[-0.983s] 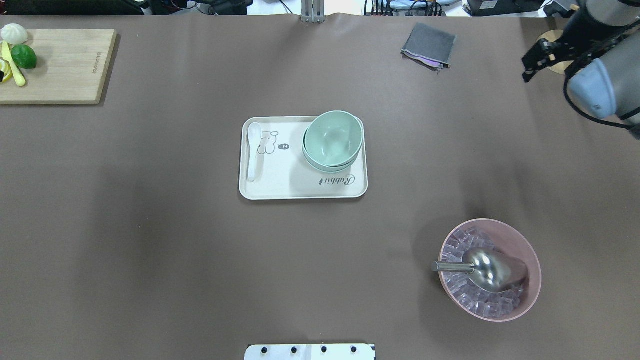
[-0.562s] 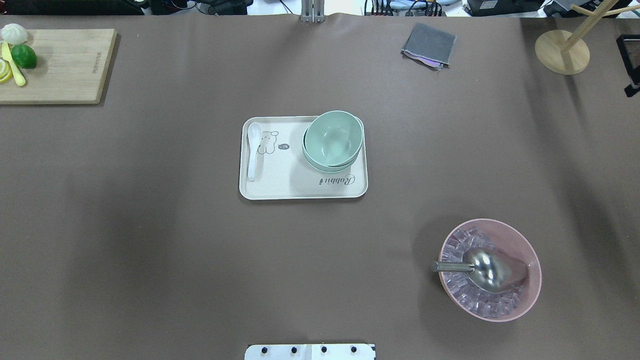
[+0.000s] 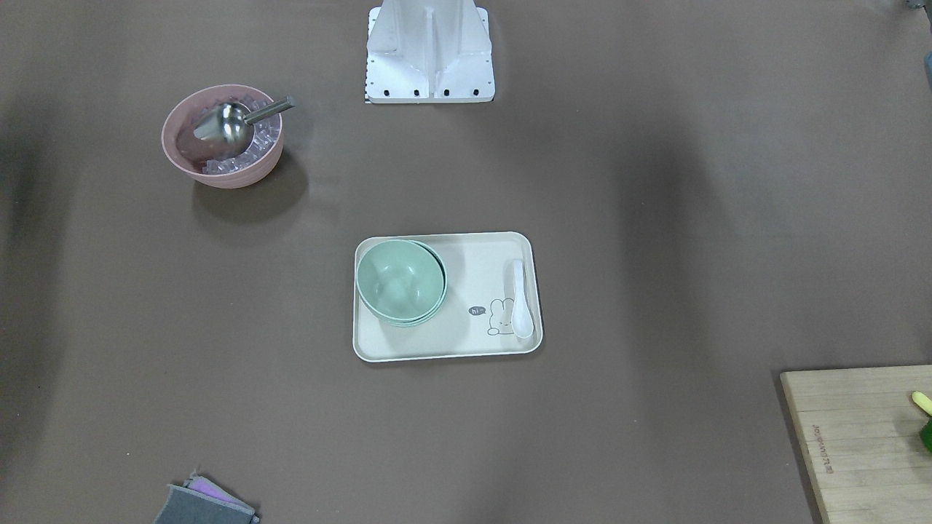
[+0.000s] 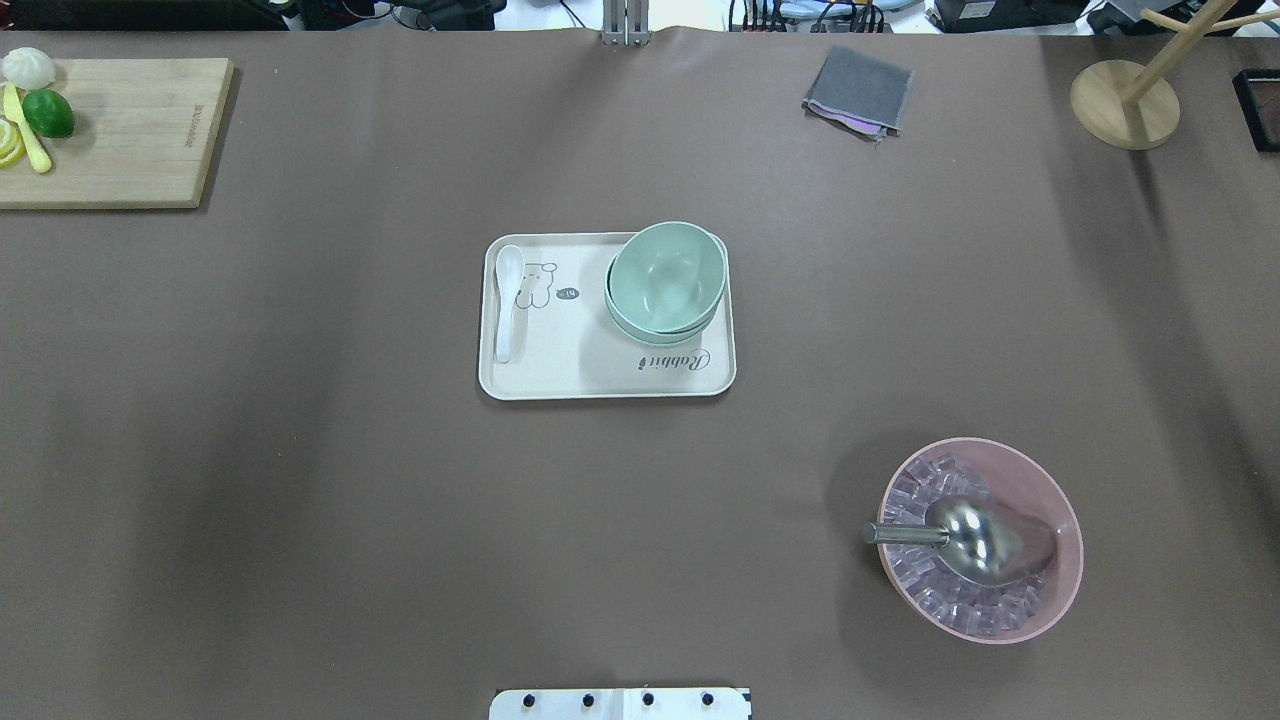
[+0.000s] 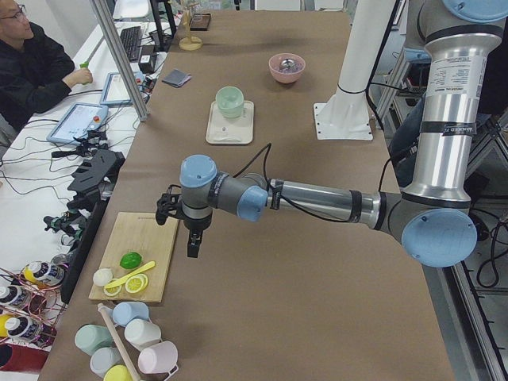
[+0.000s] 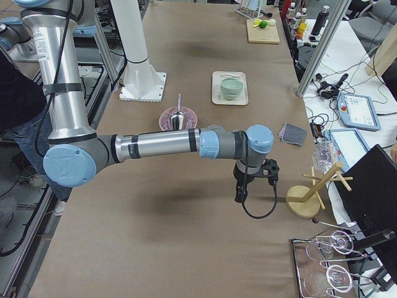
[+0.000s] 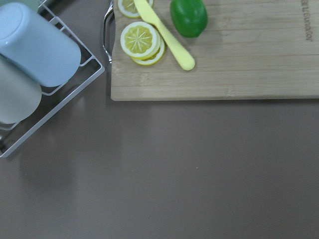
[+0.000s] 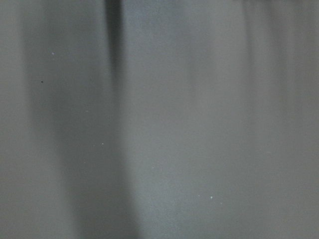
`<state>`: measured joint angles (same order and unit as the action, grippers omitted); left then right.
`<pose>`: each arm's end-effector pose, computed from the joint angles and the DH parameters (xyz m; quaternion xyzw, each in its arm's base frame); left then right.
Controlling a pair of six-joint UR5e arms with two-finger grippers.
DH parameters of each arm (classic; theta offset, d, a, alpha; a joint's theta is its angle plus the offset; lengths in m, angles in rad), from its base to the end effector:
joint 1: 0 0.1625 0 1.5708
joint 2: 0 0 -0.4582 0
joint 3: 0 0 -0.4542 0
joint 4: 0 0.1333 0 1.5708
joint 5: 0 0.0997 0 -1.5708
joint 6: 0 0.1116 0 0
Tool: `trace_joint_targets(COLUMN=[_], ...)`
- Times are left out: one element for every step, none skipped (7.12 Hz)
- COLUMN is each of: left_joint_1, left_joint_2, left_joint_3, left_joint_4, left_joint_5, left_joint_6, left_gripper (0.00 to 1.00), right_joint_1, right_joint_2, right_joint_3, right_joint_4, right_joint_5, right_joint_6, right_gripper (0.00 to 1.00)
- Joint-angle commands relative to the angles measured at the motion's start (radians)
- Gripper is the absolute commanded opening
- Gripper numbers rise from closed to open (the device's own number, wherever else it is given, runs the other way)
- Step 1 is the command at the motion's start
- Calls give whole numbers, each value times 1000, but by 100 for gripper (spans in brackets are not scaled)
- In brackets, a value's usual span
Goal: Stack green bowls together
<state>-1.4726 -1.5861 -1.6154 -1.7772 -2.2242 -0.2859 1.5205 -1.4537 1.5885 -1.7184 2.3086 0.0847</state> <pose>-0.0083 -0.5835 0.6527 0.0627 0.3362 -0.0456 0.9386 0.0279 -0.6044 0.6404 -0.0303 -0.3594 0.0183 0.9325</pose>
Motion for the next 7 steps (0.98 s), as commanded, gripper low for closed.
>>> trace_joint_targets(left_joint_1=[-50, -51, -48, -46, -46, -46, -46], left_joint_2=[44, 43, 40, 40, 38, 38, 40], left_joint_3=[15, 15, 14, 3, 3, 2, 2], left_joint_4=[8, 7, 7, 7, 7, 7, 5], left_joint_5=[-52, -107, -112, -114, -114, -114, -115], left_joint_6=[30, 19, 16, 14, 14, 14, 14], left_gripper=[98, 98, 98, 98, 98, 98, 98], right_joint_1=[27, 27, 27, 27, 29, 27, 27], right_joint_2=[-25, -22, -24, -21, -24, -27, -31], right_joint_3=[-2, -4, 2, 5, 20, 27, 30], right_joint_4=[-1, -3, -6, -29, -33, -33, -32], right_joint_5=[-1, 3, 12, 37, 54, 54, 55], right_joint_6=[-45, -45, -45, -43, -43, -43, -43], right_gripper=[100, 100, 100, 100, 100, 100, 100])
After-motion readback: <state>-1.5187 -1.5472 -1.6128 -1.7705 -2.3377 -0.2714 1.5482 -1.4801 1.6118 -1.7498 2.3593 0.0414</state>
